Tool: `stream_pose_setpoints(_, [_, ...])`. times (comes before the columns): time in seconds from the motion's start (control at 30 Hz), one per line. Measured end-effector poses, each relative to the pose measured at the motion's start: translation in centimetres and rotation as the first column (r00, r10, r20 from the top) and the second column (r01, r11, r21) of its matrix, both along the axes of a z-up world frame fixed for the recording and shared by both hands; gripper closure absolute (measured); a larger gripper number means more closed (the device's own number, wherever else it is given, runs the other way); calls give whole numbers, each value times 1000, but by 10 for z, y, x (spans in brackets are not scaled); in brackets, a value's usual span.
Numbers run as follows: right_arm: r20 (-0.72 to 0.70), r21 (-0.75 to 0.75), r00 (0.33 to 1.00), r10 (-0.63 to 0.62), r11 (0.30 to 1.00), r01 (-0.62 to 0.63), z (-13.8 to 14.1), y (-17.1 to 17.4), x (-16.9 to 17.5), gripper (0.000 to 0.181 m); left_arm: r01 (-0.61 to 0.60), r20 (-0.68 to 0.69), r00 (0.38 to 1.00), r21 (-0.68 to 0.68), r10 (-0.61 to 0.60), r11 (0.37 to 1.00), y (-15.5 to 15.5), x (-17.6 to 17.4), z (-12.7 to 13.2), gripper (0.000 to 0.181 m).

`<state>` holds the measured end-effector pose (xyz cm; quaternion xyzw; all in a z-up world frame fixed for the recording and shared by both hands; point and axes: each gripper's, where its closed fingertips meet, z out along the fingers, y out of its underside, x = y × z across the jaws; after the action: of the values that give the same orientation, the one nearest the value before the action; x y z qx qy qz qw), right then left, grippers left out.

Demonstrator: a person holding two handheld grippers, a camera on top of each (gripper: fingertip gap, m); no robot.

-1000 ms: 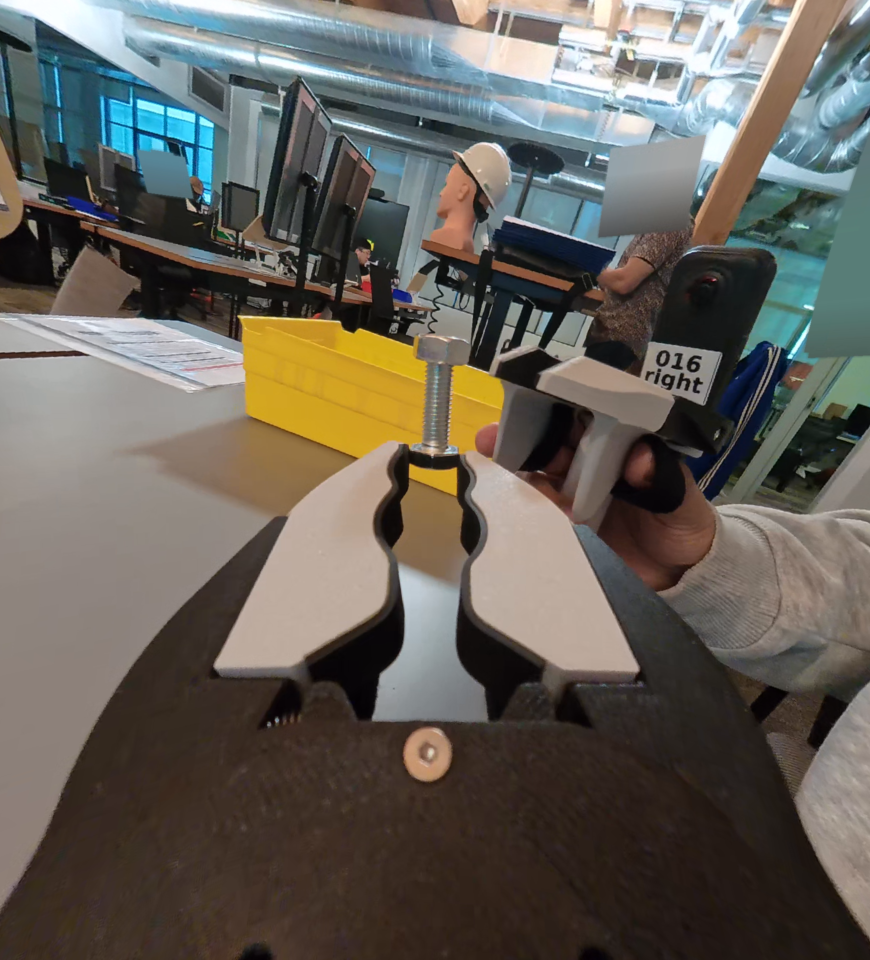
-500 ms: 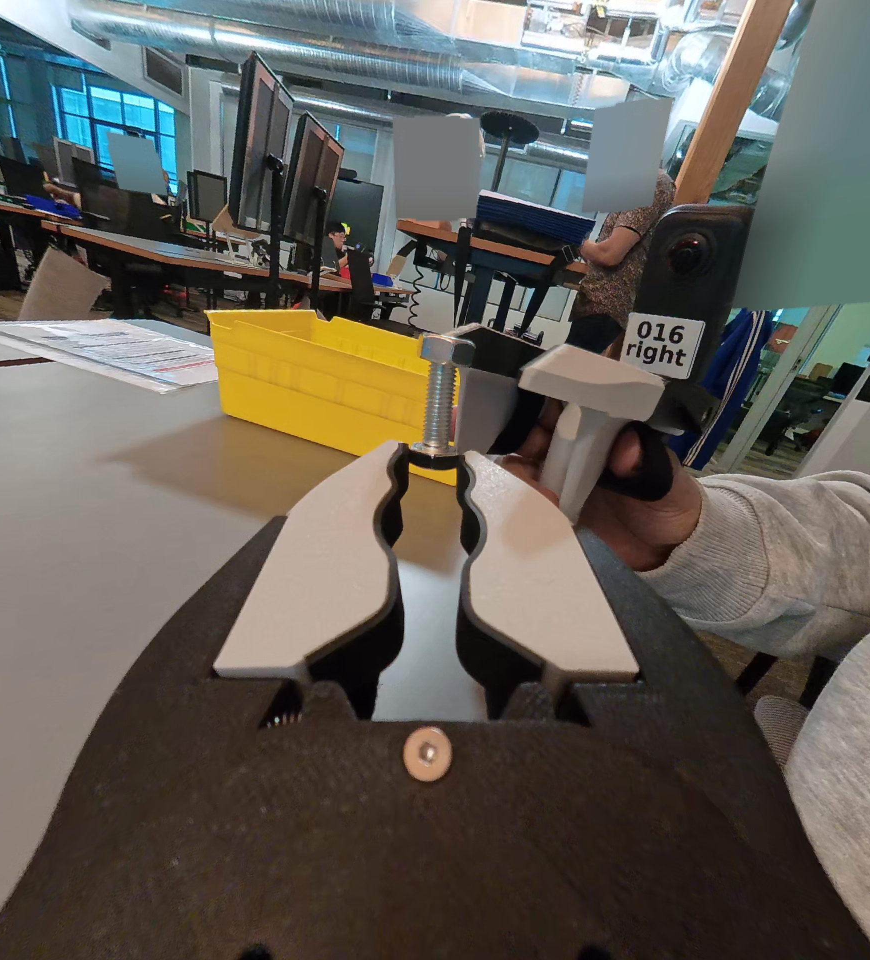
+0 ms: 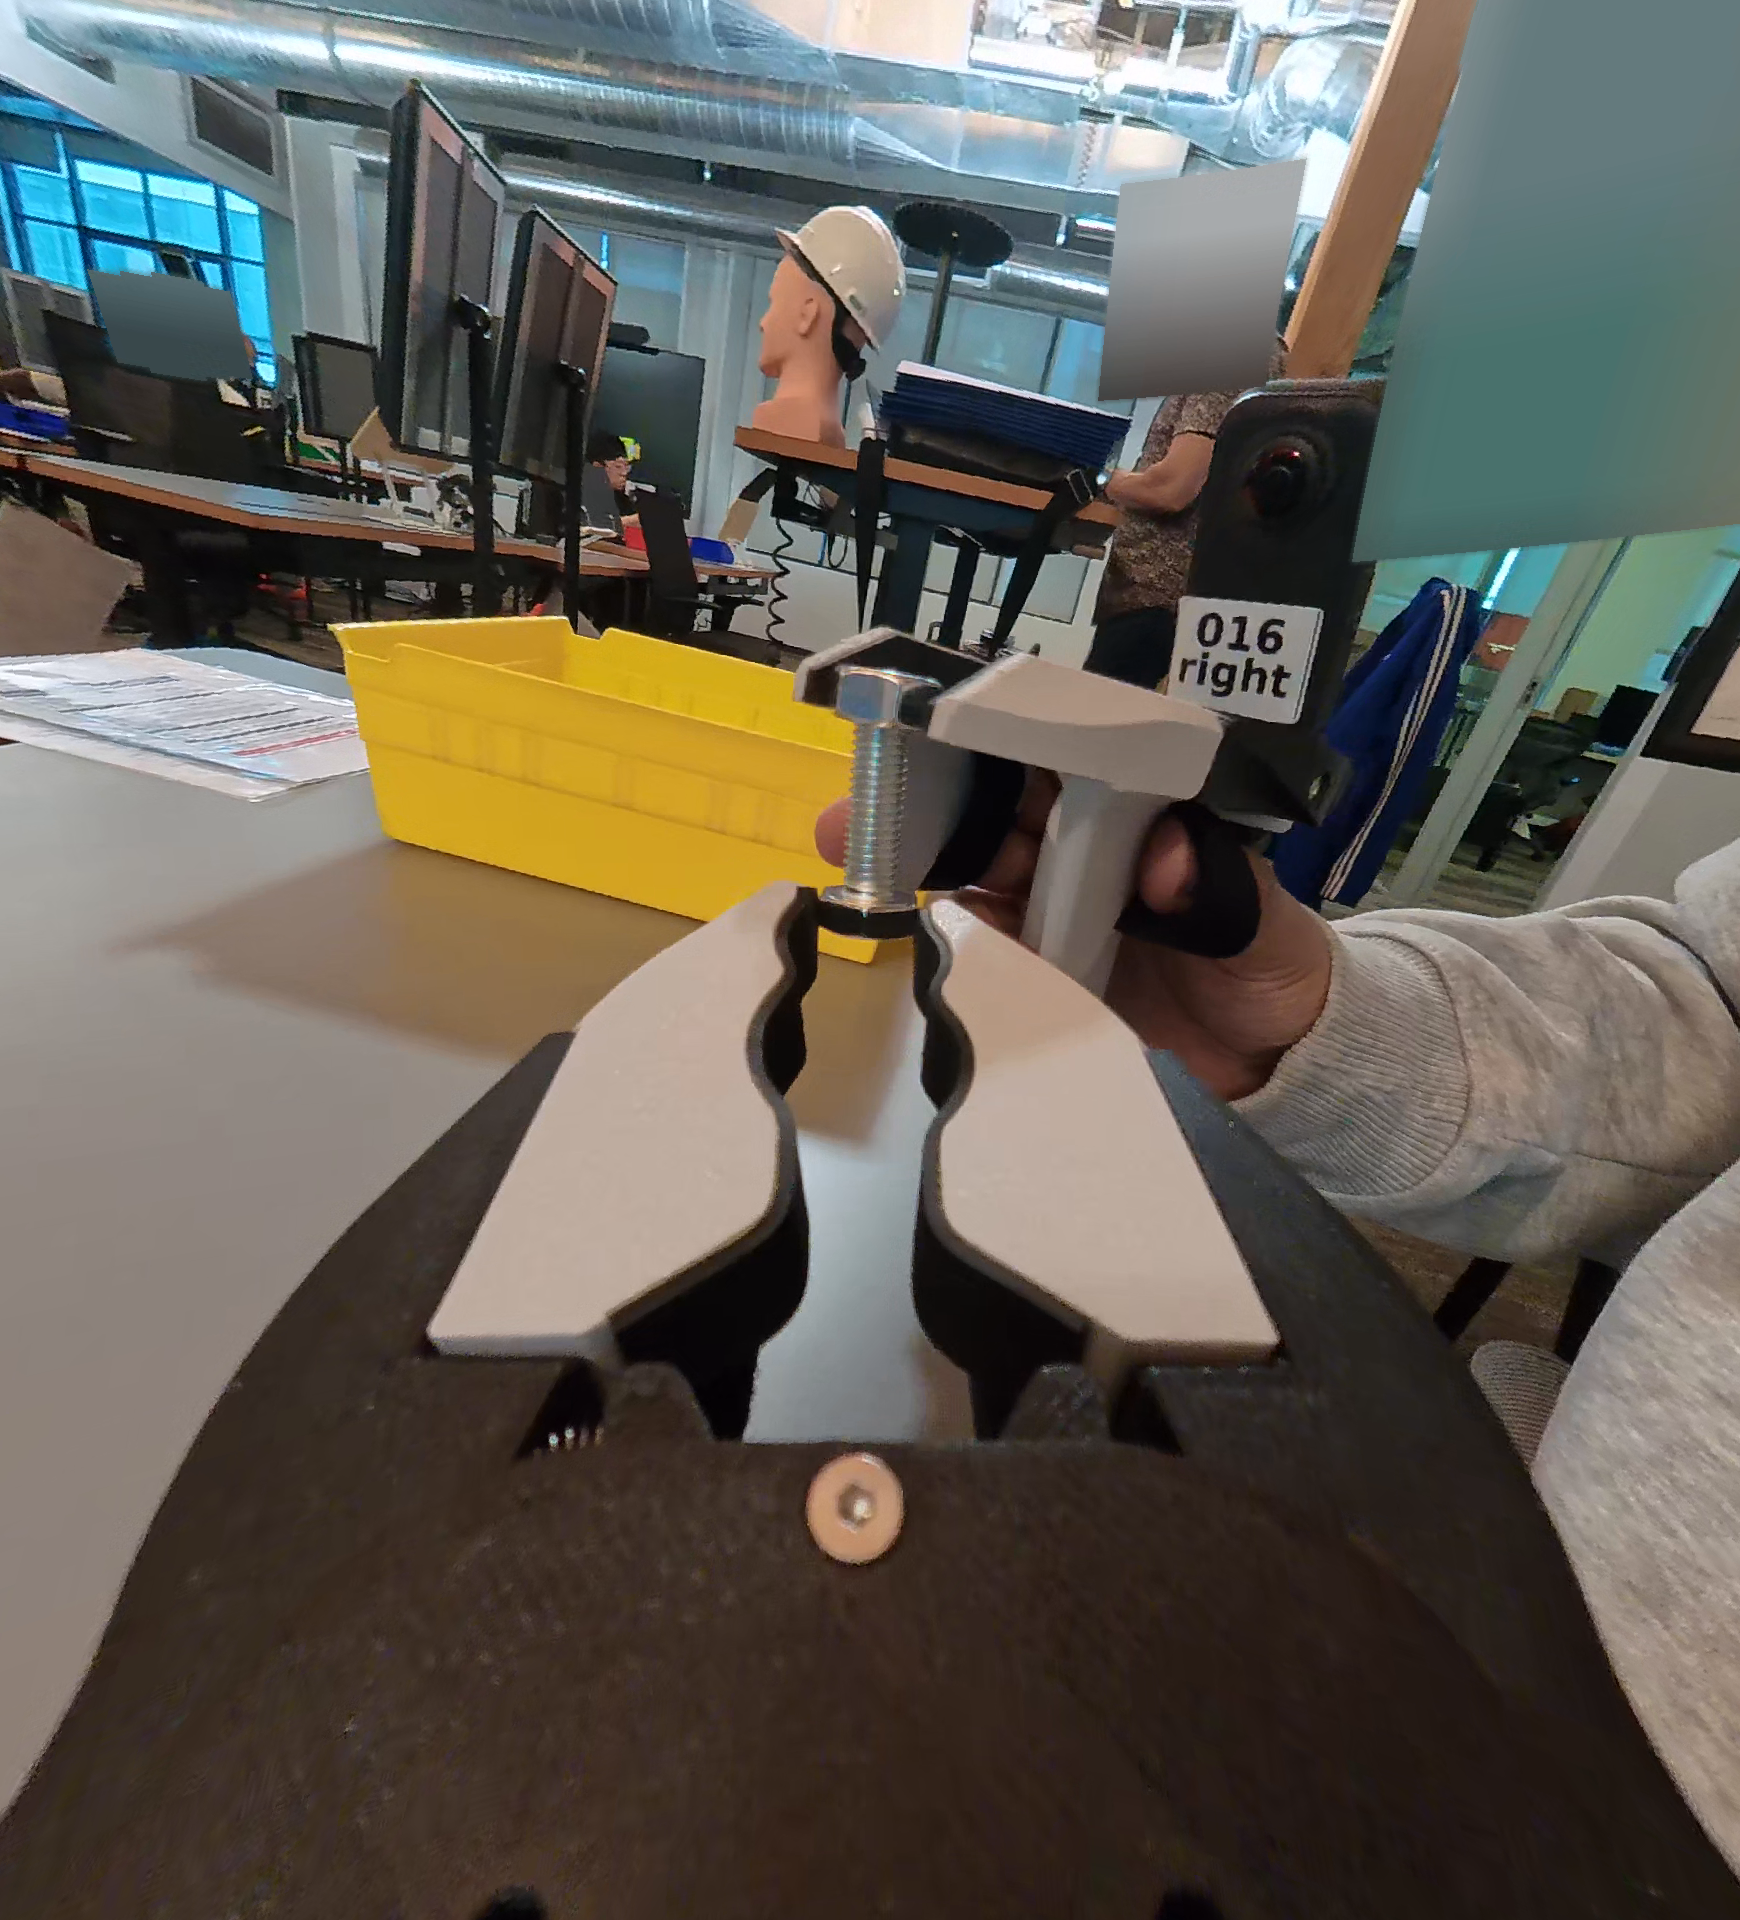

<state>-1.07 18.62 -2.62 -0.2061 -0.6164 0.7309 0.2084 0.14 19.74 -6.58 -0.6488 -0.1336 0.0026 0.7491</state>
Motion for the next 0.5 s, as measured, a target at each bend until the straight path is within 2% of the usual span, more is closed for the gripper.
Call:
stream_pose_setpoints(0.2, [-4,33,1000,16,999,-16,-1,1,1,164,-33,-17,999,-13,33,999,-1,-3,-1,162])
stream_pose_setpoints(0.5, [60,30,990,-131,991,129,-3,3,-7,164,-92,-20,996,-7,92,996,-1,-7,0,162])
